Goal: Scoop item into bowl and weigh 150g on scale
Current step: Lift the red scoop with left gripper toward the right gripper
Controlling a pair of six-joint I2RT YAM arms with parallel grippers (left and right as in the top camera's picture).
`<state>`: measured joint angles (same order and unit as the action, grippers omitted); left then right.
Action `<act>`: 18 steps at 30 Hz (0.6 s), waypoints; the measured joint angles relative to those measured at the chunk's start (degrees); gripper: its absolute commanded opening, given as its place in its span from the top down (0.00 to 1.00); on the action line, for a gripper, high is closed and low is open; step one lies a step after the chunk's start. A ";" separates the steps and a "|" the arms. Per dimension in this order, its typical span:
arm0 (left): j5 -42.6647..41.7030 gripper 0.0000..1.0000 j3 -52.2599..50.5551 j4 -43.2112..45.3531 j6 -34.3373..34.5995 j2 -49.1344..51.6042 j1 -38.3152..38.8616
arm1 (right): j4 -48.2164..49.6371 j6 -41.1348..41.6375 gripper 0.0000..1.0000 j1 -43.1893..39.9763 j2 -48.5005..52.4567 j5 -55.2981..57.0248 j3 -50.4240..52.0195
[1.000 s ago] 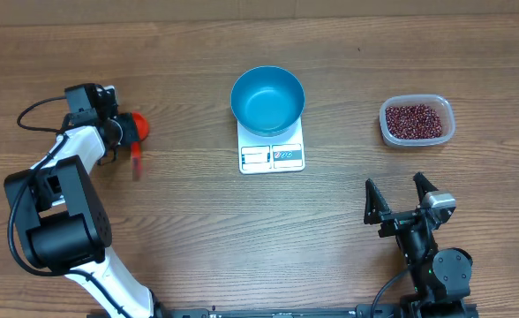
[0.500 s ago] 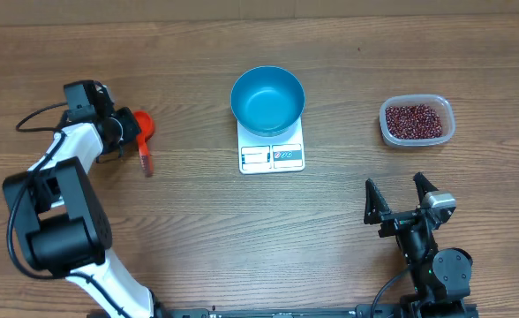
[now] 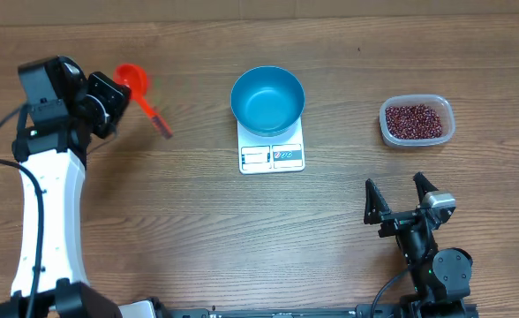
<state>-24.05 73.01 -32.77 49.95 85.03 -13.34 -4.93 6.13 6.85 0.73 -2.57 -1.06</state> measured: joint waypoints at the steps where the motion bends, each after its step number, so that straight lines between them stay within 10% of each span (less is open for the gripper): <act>1: -0.68 0.96 0.00 -0.98 1.57 -0.07 0.57 | -0.02 0.00 0.00 0.00 0.00 0.00 0.00; 18: 4.26 0.96 0.00 -5.46 13.33 0.09 13.73 | 7.30 9.01 0.00 0.00 1.31 -17.16 -1.09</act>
<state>-19.79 73.01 -38.24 63.29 85.12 0.38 2.37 15.14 6.85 2.04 -19.73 -2.15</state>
